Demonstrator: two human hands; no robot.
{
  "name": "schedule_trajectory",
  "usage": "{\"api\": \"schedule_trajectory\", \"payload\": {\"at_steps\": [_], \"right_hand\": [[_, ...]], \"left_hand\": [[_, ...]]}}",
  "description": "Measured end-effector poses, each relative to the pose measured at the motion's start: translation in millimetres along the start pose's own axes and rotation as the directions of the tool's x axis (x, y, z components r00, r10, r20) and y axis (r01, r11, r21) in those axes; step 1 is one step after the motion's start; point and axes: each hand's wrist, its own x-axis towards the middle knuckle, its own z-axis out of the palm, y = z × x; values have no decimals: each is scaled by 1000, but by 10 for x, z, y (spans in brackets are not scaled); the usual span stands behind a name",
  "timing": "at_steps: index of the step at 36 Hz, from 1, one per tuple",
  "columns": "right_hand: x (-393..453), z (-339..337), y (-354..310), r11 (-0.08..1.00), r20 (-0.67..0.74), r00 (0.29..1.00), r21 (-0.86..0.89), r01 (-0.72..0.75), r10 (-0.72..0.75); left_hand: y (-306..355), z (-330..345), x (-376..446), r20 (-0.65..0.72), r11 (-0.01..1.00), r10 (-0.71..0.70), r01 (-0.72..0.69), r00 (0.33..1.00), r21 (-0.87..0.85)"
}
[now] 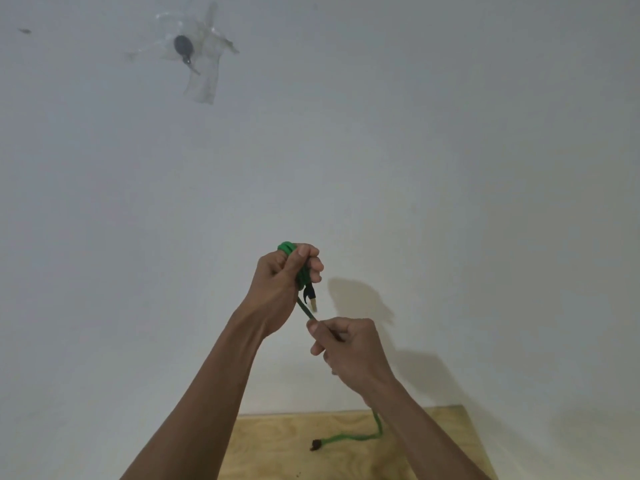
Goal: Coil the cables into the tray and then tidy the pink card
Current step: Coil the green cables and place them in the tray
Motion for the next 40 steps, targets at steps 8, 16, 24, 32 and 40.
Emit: {"api": "schedule_trajectory", "payload": {"at_steps": [8, 16, 24, 32, 40], "right_hand": [[-48, 34, -22, 967, 3, 989, -211, 146, -149], [271, -271, -467, 787, 145, 915, -470, 399, -377], [580, -430, -647, 891, 276, 884, -154, 428, -378], [611, -462, -450, 951, 292, 917, 225, 210, -272], [280, -214, -50, 962, 207, 977, 271, -17, -41]], "left_hand": [[-74, -153, -34, 6, 965, 37, -37, 999, 258], [-180, -167, -263, 179, 864, -179, 68, 967, 499], [-91, 49, -402, 289, 895, -442, 439, 849, 79], [-37, 182, -469, 487, 875, -280, 428, 827, -225], [180, 348, -241, 417, 934, -48, 189, 908, -304]]}}
